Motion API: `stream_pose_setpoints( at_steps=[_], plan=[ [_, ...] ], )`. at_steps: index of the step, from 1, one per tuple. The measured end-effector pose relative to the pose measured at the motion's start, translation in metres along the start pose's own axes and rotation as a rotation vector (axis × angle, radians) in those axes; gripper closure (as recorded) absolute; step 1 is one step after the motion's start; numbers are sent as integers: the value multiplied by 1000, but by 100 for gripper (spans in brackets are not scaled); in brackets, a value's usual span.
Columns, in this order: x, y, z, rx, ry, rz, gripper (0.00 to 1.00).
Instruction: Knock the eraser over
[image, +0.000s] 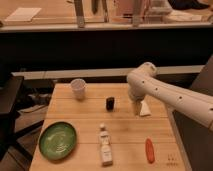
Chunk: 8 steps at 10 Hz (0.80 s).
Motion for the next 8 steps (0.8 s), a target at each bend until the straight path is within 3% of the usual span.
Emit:
stream_pose_setpoints(
  at_steps=[5,6,8],
  plan=[
    [-7,-2,6,3,-13,-17,22],
    [-7,-2,6,3,-15,-19,26],
    [-10,-2,8,4,-22,-27,43]
  ],
)
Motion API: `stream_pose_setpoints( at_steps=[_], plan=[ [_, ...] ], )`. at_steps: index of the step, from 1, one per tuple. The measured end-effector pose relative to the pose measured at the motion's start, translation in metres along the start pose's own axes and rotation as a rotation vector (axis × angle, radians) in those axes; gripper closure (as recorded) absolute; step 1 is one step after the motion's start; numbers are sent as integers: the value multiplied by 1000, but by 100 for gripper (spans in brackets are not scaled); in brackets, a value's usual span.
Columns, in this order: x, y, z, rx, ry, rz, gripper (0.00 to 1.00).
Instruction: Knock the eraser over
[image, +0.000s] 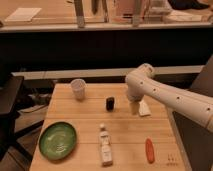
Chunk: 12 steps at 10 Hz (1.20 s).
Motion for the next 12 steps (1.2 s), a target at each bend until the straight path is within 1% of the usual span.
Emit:
stream_pose_setpoints(
  at_steps=[2,4,6,7,9,12],
  plan=[
    [-2,-1,1,1,-5,-6,57],
    [-4,-1,1,2,-10,-12,74],
    [-9,-4,2,5,-22,-26,96],
    [-14,-8,3,11,-22,-42,99],
    [-36,-16,3,18,-35,-85,100],
    [-43,-22,3,26,-52,-115,100]
  ],
)
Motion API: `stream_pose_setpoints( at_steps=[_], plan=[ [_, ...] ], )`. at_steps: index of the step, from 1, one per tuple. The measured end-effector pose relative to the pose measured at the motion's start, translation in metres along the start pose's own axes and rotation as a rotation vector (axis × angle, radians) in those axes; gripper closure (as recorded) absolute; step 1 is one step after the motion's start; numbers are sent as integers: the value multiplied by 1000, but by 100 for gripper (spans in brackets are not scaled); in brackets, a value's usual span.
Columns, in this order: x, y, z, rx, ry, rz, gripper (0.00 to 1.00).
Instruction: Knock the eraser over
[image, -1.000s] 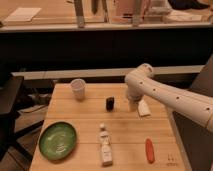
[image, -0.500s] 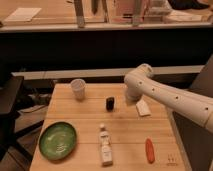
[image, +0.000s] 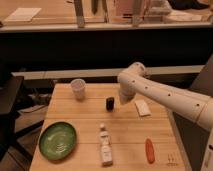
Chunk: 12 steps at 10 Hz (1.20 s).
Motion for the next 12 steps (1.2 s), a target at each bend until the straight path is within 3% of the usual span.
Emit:
stream_pose_setpoints(
  at_steps=[4,12],
  plan=[
    [-26,-14,2,16,-30,-58,100],
    [-54,-28,8,40,-57,-127,100]
  ],
)
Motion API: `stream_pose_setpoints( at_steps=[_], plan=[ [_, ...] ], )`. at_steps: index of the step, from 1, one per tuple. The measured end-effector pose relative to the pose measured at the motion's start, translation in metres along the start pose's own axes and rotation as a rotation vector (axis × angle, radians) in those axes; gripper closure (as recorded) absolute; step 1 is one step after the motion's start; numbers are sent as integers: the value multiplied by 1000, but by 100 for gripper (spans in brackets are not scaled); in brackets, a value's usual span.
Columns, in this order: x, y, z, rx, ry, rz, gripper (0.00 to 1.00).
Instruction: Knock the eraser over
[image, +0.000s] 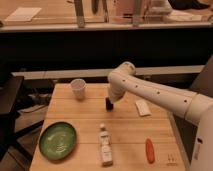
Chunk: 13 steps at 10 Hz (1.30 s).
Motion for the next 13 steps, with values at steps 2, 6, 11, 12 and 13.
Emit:
stream_pose_setpoints(
  at_steps=[2,6,11,12,13],
  plan=[
    [-8,-5,2,7,-4,-19,100],
    [-21,-13,7,13,-9,-43,100],
    [-44,-24,14,22,-16,-87,100],
    [-44,-24,15,24,-16,-93,100],
    [-43,-23,14,26,-17,-99,100]
  ],
)
